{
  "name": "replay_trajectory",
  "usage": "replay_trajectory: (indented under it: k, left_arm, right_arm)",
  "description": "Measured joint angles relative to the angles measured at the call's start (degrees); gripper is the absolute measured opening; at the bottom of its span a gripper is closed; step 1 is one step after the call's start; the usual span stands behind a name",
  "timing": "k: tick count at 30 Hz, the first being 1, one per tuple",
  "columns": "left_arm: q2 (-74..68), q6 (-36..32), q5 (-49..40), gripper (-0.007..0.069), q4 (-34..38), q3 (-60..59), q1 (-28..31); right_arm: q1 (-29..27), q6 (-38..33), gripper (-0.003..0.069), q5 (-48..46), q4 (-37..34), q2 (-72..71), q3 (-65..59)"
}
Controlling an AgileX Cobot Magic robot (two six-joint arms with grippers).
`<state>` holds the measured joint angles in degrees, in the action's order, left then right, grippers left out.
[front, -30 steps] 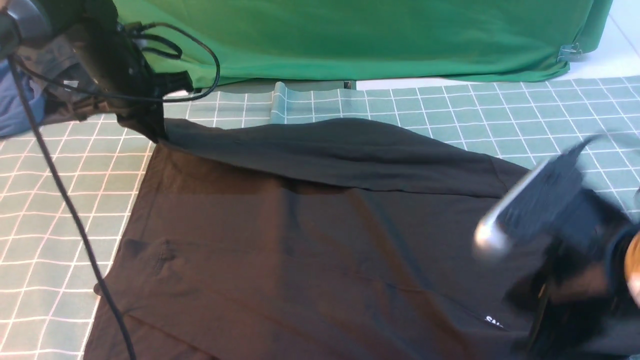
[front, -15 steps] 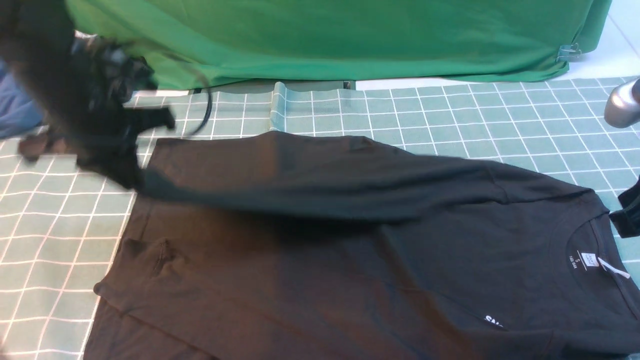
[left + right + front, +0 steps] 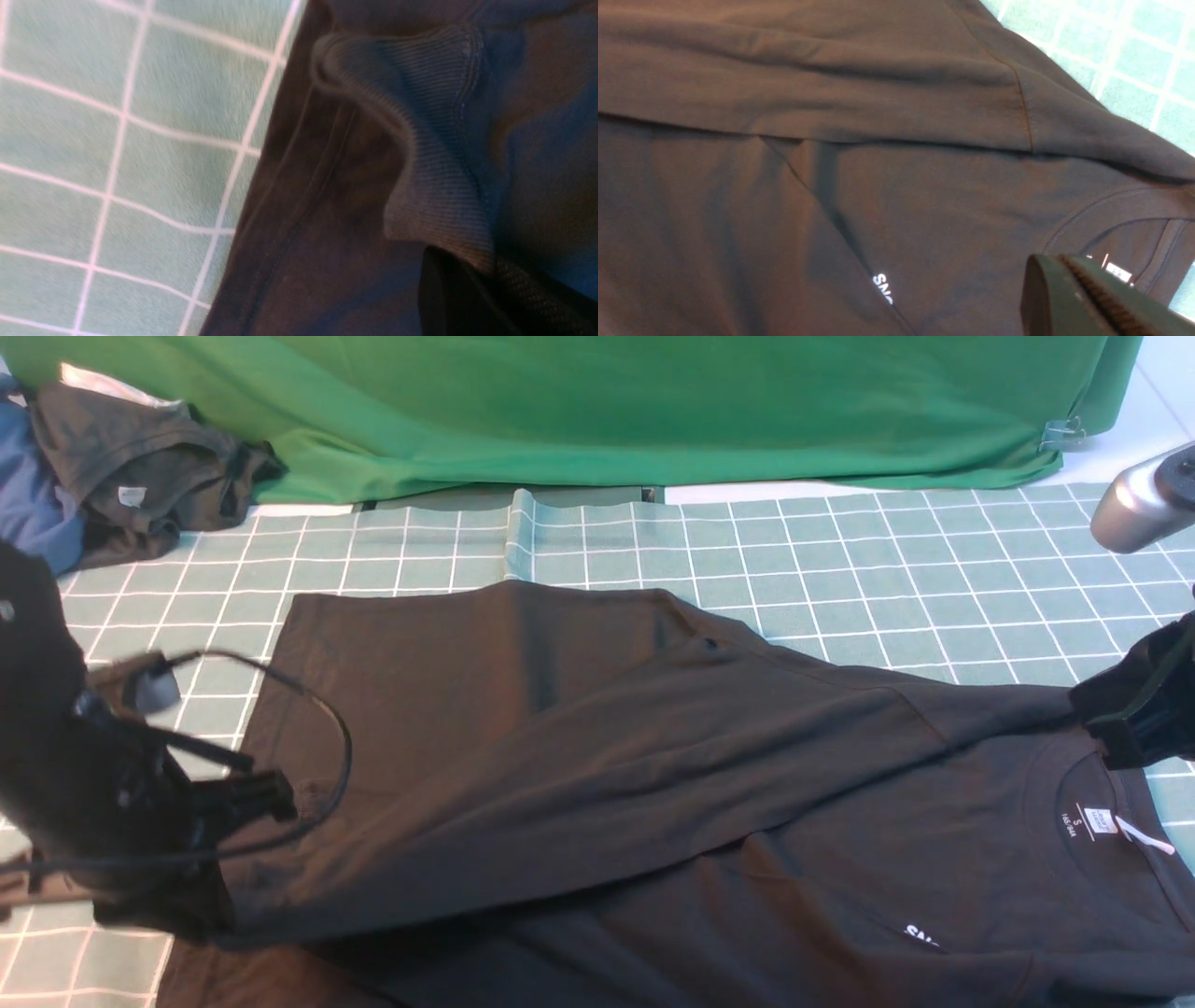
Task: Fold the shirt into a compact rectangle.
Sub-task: 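Fold the left side of the dark shirt inward over its body with the left gripper, then grasp the near edge of the shirt at its hem and shoulder corners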
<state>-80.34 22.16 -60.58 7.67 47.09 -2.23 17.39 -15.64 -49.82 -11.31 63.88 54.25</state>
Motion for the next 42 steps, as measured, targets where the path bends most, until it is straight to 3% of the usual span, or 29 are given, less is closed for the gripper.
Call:
replay_trajectory:
  k: [4,7,10,11,17,21,25,28,30,31,32,33,37,42]
  left_arm:
    - [0.00,-1.34,1.26,0.0036,0.31,-1.91,0.00]
    - [0.00,-3.00,1.26,0.0101,0.38,-2.14,0.00]
    - [0.05,-4.01,0.51,0.0218,0.38,-2.14,0.00]
    - [0.05,-4.16,0.39,0.0218,0.38,-2.14,0.00]
    - [0.11,-4.82,-5.14,0.0505,0.16,-2.39,0.00]
    - [0.73,-5.05,-6.01,0.0589,-0.51,-2.20,0.00]
    - [1.13,-2.39,-5.26,0.0529,-2.17,3.19,0.00]
    - [0.45,-1.49,-4.51,0.0365,-2.64,10.70,0.00]
    - [-1.62,-1.56,-4.18,0.0176,-3.37,17.58,0.00]
    - [-2.75,-1.62,-4.17,0.0120,-3.72,19.47,0.00]
    - [-2.76,-1.62,-4.06,0.0120,-3.72,20.06,0.00]
    - [-5.16,-1.76,-3.65,0.0054,-4.18,24.23,0.00]
    - [-13.54,-2.79,-1.93,0.0011,-4.60,34.73,0.00]
    - [-24.85,-4.03,0.83,0.0040,-6.22,45.76,0.00]
  right_arm:
    - [-0.10,-0.05,0.0019,-0.05,-0.66,0.00,0.00]
    - [-0.17,-0.05,0.0019,-0.05,-1.02,0.00,0.00]
    - [-0.17,-0.05,0.0019,-0.05,-1.13,0.00,0.00]
    - [-0.17,-0.05,0.0019,-0.05,-1.13,0.00,0.00]
    - [-0.17,-0.05,0.0019,-0.05,-1.13,0.00,0.00]
    - [-0.17,-0.16,0.0019,-0.06,-1.17,0.00,0.00]
    - [-0.17,-0.82,0.0019,0.08,-1.11,0.39,0.00]
    - [-0.17,-1.04,0.0019,0.43,-0.32,2.28,0.95]
    - [-0.37,-1.09,0.0019,0.29,0.86,5.14,2.81]
    - [-0.73,-1.09,0.0019,0.01,1.14,6.41,3.68]
    - [-0.86,-1.15,0.0019,-0.20,1.14,6.76,3.91]
    - [-2.01,-1.15,0.0019,-1.05,1.30,9.12,5.55]
    - [-6.78,-1.15,0.0019,-2.68,1.71,14.77,9.34]
    - [-13.27,0.35,0.0036,-3.06,2.04,19.31,12.21]
